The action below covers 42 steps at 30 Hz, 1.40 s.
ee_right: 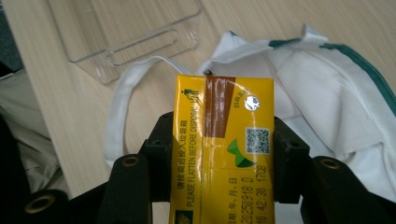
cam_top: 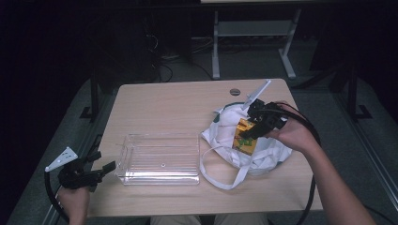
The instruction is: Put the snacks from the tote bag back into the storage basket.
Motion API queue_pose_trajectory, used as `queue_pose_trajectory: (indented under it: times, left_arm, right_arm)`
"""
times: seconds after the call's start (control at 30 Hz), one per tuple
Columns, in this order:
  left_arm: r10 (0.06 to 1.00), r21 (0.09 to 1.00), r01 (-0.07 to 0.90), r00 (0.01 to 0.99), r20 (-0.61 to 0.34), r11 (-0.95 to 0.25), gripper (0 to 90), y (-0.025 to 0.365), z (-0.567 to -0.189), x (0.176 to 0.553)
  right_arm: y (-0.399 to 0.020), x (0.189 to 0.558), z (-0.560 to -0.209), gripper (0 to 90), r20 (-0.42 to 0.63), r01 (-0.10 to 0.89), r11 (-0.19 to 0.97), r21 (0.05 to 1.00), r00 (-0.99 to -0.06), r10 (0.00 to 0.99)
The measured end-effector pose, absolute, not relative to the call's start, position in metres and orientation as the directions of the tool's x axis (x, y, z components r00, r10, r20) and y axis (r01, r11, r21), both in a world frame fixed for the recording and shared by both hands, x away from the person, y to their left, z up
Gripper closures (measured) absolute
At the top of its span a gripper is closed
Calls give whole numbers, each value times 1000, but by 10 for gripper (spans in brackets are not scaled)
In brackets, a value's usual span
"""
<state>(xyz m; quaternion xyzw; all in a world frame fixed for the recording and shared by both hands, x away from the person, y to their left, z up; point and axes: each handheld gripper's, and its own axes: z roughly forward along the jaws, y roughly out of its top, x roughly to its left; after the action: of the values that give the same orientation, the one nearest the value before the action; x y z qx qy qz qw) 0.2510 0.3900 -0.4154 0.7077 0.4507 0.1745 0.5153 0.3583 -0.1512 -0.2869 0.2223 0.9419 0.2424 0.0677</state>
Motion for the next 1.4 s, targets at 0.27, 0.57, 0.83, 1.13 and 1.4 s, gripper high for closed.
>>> queue_pose_trajectory:
  times: [0.27,0.57,0.83,1.13,1.4]
  left_arm:
    - [819,888,457,529,-223,-54,128,390,-416,251]
    - [819,887,459,527,-225,-52,128,391,-416,251]
    - [819,885,461,529,-225,-55,128,391,-416,251]
    - [820,884,465,524,-230,-49,128,392,-416,251]
    - [819,884,465,525,-230,-50,128,392,-416,251]
  right_arm:
    - [-135,349,-275,516,-21,333,799,500,-918,396]
    - [-116,339,-266,516,-40,270,824,498,-942,333]
    - [-100,334,-260,516,-39,221,832,509,-960,279]
    - [-82,329,-256,516,-35,176,835,522,-973,227]
    - [-63,328,-254,516,-33,138,838,528,-983,182]
